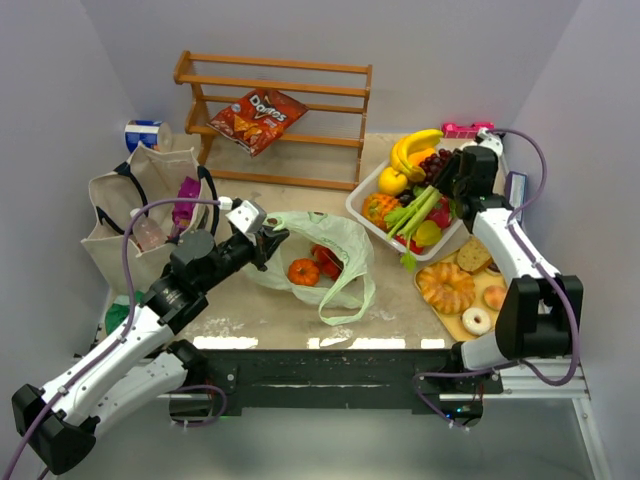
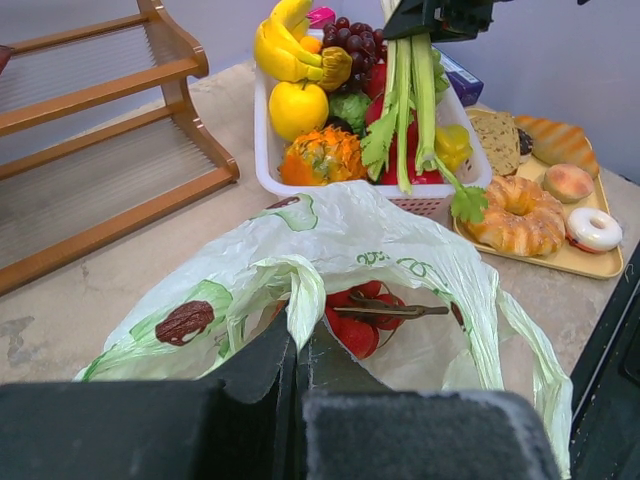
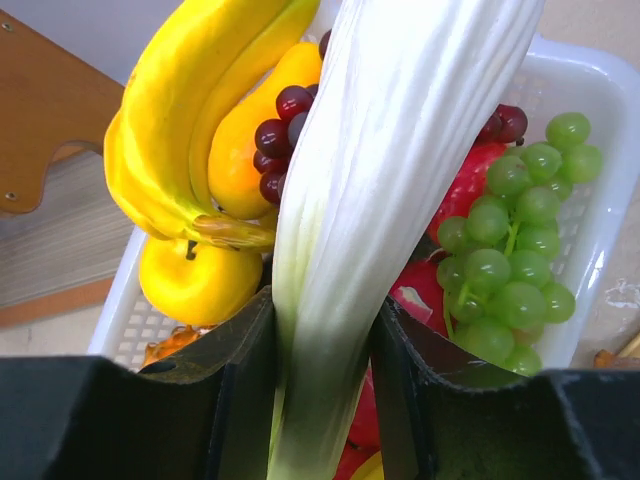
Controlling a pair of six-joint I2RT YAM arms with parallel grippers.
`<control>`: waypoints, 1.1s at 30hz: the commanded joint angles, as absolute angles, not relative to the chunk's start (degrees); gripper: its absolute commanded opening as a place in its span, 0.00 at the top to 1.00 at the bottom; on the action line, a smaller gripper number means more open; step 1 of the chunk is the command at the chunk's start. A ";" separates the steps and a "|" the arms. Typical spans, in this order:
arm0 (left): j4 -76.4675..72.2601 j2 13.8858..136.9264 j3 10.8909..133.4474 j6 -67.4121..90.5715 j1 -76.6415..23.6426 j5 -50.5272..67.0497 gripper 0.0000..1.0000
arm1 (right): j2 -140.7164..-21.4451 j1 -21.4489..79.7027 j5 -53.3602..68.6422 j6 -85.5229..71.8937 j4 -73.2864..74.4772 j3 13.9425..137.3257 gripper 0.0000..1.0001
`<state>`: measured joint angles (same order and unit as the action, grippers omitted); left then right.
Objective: Place the mixed food into the grocery bags and tie them
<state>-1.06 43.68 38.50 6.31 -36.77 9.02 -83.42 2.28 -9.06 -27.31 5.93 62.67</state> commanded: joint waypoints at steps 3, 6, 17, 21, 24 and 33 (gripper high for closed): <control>-2.37 43.24 39.90 5.89 -36.48 9.32 1.00 | -82.90 2.46 -3.88 -27.16 1.42 62.94 0.75; -2.37 43.33 39.90 5.80 -36.48 9.32 1.00 | -78.16 2.46 -0.36 -25.93 -1.84 61.00 0.84; -2.90 43.33 39.82 6.59 -36.47 10.28 1.00 | -55.31 6.67 26.18 -16.18 -18.96 49.67 1.00; -2.82 43.86 40.60 7.38 -36.39 9.58 1.00 | -51.86 15.00 26.37 -14.50 -19.15 48.96 1.00; -2.37 43.86 41.57 8.17 -35.77 8.79 1.00 | -49.93 18.97 26.37 -16.87 -23.98 47.73 1.00; -4.31 43.07 42.71 14.41 -34.10 12.22 1.00 | -51.15 29.17 19.78 -19.95 -37.07 47.20 1.00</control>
<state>-1.19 43.92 40.01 10.83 -34.54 10.41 -50.65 25.82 23.68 -18.39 -25.28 47.31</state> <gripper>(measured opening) 0.018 0.385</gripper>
